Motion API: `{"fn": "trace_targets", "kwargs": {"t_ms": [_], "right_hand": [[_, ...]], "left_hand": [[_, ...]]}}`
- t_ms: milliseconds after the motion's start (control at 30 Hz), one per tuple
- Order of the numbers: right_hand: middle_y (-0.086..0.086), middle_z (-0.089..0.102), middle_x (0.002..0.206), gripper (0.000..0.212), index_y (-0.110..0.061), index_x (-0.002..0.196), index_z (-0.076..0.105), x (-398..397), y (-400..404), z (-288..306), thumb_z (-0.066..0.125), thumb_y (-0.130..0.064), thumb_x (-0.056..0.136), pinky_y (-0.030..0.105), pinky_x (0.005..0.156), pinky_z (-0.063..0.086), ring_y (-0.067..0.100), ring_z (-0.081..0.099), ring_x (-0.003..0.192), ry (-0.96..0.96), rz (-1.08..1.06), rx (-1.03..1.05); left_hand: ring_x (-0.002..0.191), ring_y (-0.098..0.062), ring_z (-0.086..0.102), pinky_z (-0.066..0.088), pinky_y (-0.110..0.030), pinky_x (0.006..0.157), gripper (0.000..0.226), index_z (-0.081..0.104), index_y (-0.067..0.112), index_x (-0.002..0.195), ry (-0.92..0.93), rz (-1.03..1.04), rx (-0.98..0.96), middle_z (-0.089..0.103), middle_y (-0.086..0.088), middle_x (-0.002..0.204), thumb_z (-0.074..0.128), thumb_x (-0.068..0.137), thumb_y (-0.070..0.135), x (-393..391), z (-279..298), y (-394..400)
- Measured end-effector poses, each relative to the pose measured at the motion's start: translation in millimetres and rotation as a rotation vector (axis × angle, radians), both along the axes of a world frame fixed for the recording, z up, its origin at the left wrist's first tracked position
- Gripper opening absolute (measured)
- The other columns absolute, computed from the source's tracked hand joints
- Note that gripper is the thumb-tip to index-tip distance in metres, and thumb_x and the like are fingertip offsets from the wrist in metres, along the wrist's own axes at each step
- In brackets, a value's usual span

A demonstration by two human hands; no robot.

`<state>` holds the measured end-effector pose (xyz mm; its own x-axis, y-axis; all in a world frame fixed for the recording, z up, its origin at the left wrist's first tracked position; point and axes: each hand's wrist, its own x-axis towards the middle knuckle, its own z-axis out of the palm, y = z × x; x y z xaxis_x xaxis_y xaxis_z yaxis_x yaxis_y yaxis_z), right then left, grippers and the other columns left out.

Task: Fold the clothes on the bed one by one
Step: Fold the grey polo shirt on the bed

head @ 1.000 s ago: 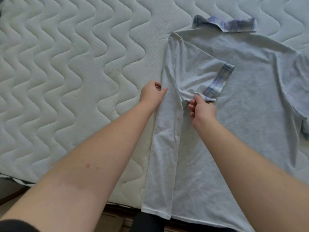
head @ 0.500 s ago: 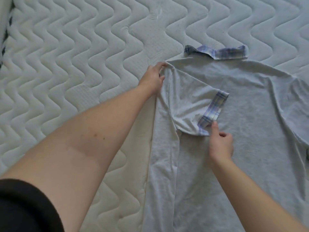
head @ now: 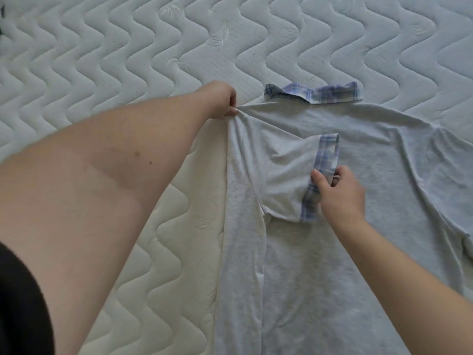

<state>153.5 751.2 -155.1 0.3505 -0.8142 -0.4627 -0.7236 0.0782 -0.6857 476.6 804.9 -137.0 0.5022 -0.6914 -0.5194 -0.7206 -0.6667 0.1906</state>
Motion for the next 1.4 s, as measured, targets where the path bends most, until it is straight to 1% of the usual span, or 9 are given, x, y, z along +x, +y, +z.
{"fn": "trace_targets", "kwargs": {"t_ms": [367, 533, 633, 767, 867, 1000, 1133, 1233, 1400], "right_hand": [[-0.008, 0.068, 0.088, 0.025, -0.024, 0.100, 0.066, -15.5, 3.1, -10.5, 0.068, -0.045, 0.087, 0.032, 0.066, 0.051, 0.012, 0.064, 0.081, 0.105, 0.166, 0.098], [-0.005, 0.068, 0.101, 0.038, -0.023, 0.109, 0.062, -13.1, 9.2, -5.6, 0.069, -0.050, 0.084, 0.043, 0.079, 0.056, 0.018, 0.065, 0.093, 0.065, 0.159, 0.180], [-0.008, 0.070, 0.094, 0.021, -0.024, 0.103, 0.063, -12.6, 10.6, -4.0, 0.068, -0.038, 0.089, 0.044, 0.077, 0.058, 0.014, 0.068, 0.083, -0.001, 0.132, 0.146], [-0.012, 0.061, 0.080, 0.028, -0.028, 0.123, 0.056, -15.0, 18.2, -6.4, 0.056, -0.026, 0.096, 0.012, 0.060, 0.048, -0.005, 0.058, 0.068, -0.041, 0.165, 0.002], [-0.015, 0.055, 0.081, 0.043, -0.027, 0.141, 0.048, -20.9, 28.5, -4.5, 0.048, -0.017, 0.100, 0.007, 0.063, 0.042, -0.009, 0.052, 0.070, -0.112, 0.300, -0.129], [0.008, 0.068, 0.119, 0.042, -0.009, 0.133, 0.059, -28.7, 33.9, -9.9, 0.054, 0.005, 0.093, 0.047, 0.089, 0.050, 0.030, 0.062, 0.106, -0.190, 0.570, -0.618], [0.014, 0.056, 0.139, 0.038, -0.018, 0.128, 0.065, -32.0, 45.9, -14.6, 0.059, -0.007, 0.093, 0.045, 0.096, 0.041, 0.034, 0.055, 0.124, -0.213, 0.817, -0.789], [0.015, 0.053, 0.141, 0.052, -0.020, 0.129, 0.065, -36.2, 57.0, -19.1, 0.074, 0.001, 0.082, 0.046, 0.097, 0.045, 0.033, 0.055, 0.125, -0.183, 0.939, -0.734], [0.016, 0.043, 0.148, 0.076, -0.015, 0.150, 0.035, -41.9, 67.4, -18.3, 0.068, -0.001, 0.084, 0.047, 0.108, 0.039, 0.034, 0.045, 0.133, -0.026, 0.789, -0.492]], "left_hand": [[0.108, -0.028, 0.058, 0.045, -0.032, 0.086, 0.027, 0.065, 0.012, 0.109, -0.003, 0.136, -0.100, 0.065, -0.012, 0.115, 0.068, 0.091, 0.032, -15.9, -19.0, 3.3], [0.090, -0.020, 0.054, 0.038, -0.028, 0.075, 0.028, 0.056, 0.014, 0.112, 0.073, 0.376, -0.261, 0.060, -0.005, 0.102, 0.066, 0.092, 0.032, -28.3, -28.1, 12.0], [0.089, -0.018, 0.057, 0.037, -0.023, 0.073, 0.022, 0.061, 0.015, 0.105, 0.107, 0.432, -0.276, 0.063, -0.003, 0.100, 0.070, 0.089, 0.027, -27.3, -27.8, 18.5], [0.097, -0.022, 0.061, 0.045, -0.025, 0.079, 0.022, 0.061, 0.013, 0.111, 0.111, 0.483, -0.309, 0.066, -0.010, 0.107, 0.066, 0.089, 0.016, -25.3, -22.1, 21.0], [0.094, -0.020, 0.058, 0.046, -0.027, 0.084, 0.027, 0.056, 0.014, 0.119, 0.100, 0.555, -0.350, 0.062, -0.010, 0.114, 0.061, 0.093, 0.019, -33.3, -19.8, 19.5], [0.087, -0.021, 0.056, 0.042, -0.027, 0.079, 0.023, 0.059, 0.009, 0.108, 0.011, 0.590, -0.494, 0.062, -0.010, 0.107, 0.052, 0.097, 0.028, -56.1, -10.3, 23.3], [0.079, -0.028, 0.066, 0.053, -0.036, 0.076, 0.058, 0.066, 0.004, 0.085, 0.297, 0.642, -0.377, 0.070, -0.018, 0.087, 0.031, 0.104, 0.047, -94.8, -5.1, 28.8], [0.091, -0.031, 0.068, 0.059, -0.045, 0.078, 0.056, 0.064, 0.008, 0.107, 0.437, 0.715, -0.254, 0.069, -0.018, 0.103, 0.043, 0.097, 0.059, -116.1, -8.4, 44.2], [0.078, -0.027, 0.066, 0.058, -0.037, 0.069, 0.019, 0.057, 0.019, 0.085, 0.461, 0.818, -0.277, 0.067, -0.009, 0.090, 0.070, 0.088, 0.032, -137.1, -27.9, 83.0]]}}
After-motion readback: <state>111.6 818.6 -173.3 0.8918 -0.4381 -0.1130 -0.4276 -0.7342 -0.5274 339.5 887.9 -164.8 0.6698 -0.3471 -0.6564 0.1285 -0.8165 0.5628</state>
